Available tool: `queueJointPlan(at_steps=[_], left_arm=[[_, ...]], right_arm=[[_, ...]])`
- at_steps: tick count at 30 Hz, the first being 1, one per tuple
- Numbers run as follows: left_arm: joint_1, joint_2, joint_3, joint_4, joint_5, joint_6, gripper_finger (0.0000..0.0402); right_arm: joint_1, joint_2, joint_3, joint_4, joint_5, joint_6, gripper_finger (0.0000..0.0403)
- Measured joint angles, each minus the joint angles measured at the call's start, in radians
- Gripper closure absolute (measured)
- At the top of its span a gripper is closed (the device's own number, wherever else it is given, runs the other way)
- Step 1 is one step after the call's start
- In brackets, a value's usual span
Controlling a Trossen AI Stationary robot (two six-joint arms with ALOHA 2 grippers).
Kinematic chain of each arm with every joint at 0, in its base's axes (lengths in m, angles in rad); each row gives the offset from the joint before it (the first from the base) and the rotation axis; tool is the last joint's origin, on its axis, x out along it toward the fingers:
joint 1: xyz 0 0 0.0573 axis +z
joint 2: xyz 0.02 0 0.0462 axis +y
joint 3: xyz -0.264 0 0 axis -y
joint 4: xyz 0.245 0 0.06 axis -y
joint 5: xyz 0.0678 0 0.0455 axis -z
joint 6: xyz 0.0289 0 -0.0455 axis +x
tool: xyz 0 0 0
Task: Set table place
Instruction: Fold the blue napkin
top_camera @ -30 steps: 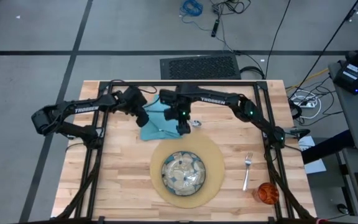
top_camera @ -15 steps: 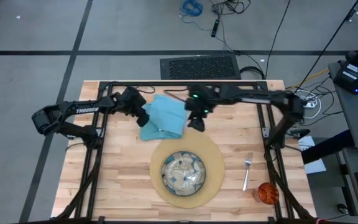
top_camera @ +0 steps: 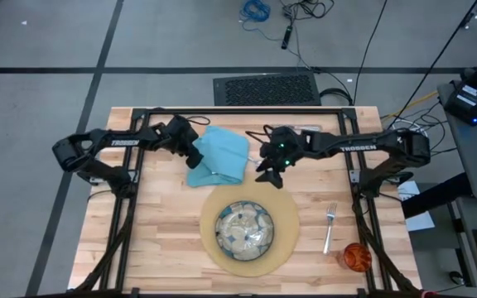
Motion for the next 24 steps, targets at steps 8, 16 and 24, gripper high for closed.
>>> queueJointPlan(at_steps=[8, 16, 24], left_arm=[[0.010, 0.054, 0.000, 0.095, 0.057, -0.029, 0.0216], [0.014, 0.069, 0.035, 0.133, 0.240, -0.055, 0.0216], [0.016, 0.089, 0.045, 0.117, 0.209, -0.054, 0.0217]], right_arm=[[0.032, 0.000, 0.000, 0.055, 0.007, 0.008, 0.0183], [0.032, 0.000, 0.000, 0.118, 0.010, 0.022, 0.0183], [0.032, 0.000, 0.001, 0.130, 0.010, 0.022, 0.0183]])
